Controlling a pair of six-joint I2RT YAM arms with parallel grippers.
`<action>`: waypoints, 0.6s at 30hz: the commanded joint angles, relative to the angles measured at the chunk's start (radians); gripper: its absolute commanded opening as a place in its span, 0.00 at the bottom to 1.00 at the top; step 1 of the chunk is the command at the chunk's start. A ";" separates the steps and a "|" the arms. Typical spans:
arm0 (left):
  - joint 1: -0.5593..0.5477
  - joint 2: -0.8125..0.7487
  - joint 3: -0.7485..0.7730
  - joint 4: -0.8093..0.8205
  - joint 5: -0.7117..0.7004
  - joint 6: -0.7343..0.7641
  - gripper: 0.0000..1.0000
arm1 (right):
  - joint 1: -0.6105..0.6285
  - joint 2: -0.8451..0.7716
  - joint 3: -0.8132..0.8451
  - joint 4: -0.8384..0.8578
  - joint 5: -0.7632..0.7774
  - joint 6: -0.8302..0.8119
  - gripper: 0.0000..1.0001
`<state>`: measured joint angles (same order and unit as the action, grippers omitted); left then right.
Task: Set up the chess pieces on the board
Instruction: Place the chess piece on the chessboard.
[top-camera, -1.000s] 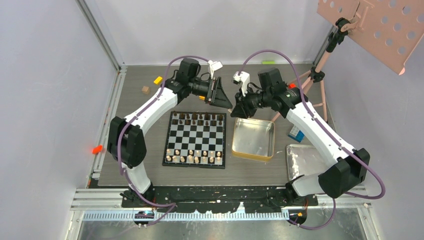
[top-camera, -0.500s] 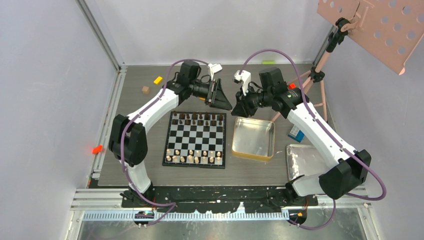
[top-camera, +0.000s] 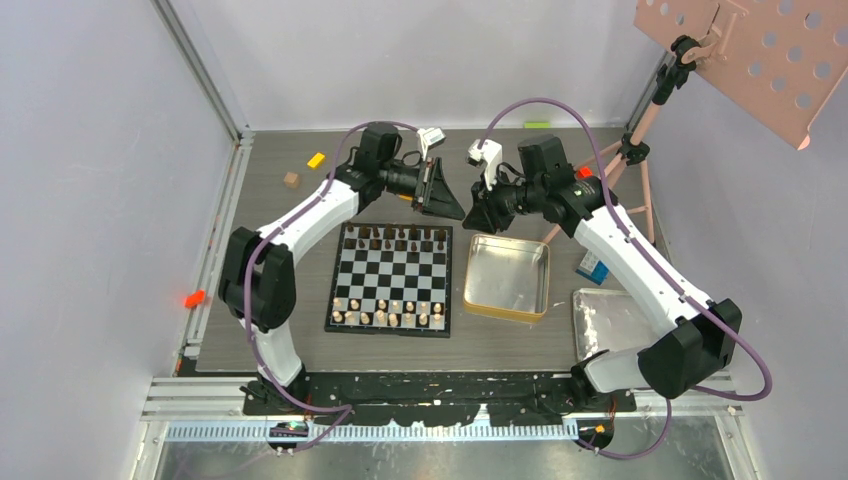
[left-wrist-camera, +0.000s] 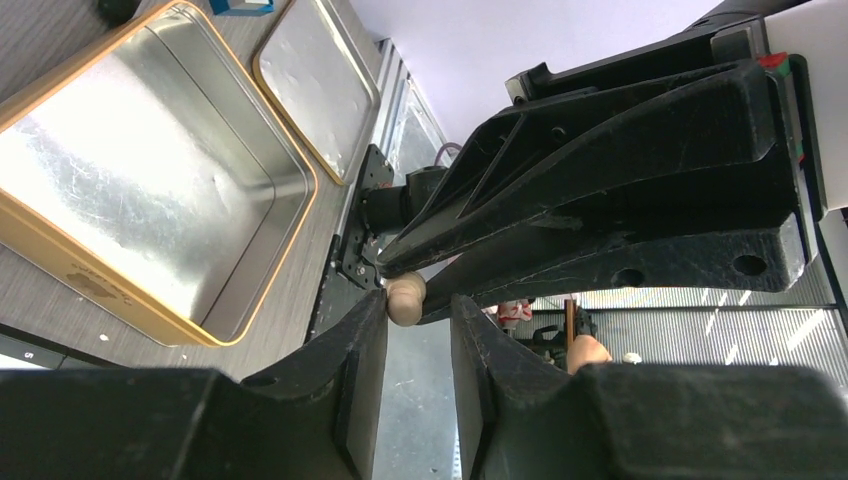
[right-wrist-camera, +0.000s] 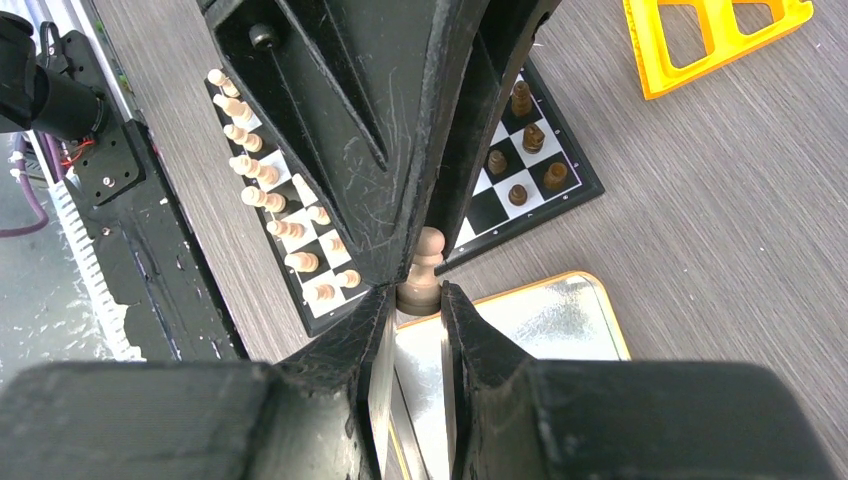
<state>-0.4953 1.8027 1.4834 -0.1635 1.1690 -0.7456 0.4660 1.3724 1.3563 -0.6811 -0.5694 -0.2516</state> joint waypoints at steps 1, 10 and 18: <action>0.004 0.004 -0.001 0.071 0.036 -0.034 0.30 | 0.006 -0.013 -0.007 0.042 0.005 0.004 0.02; 0.004 0.010 -0.014 0.117 0.048 -0.066 0.16 | 0.006 -0.012 -0.019 0.046 0.008 -0.001 0.03; 0.004 0.010 -0.024 0.144 0.051 -0.075 0.00 | 0.006 -0.018 -0.019 0.040 0.020 -0.002 0.19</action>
<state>-0.4934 1.8202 1.4620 -0.0937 1.1759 -0.8036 0.4656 1.3720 1.3415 -0.6598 -0.5606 -0.2520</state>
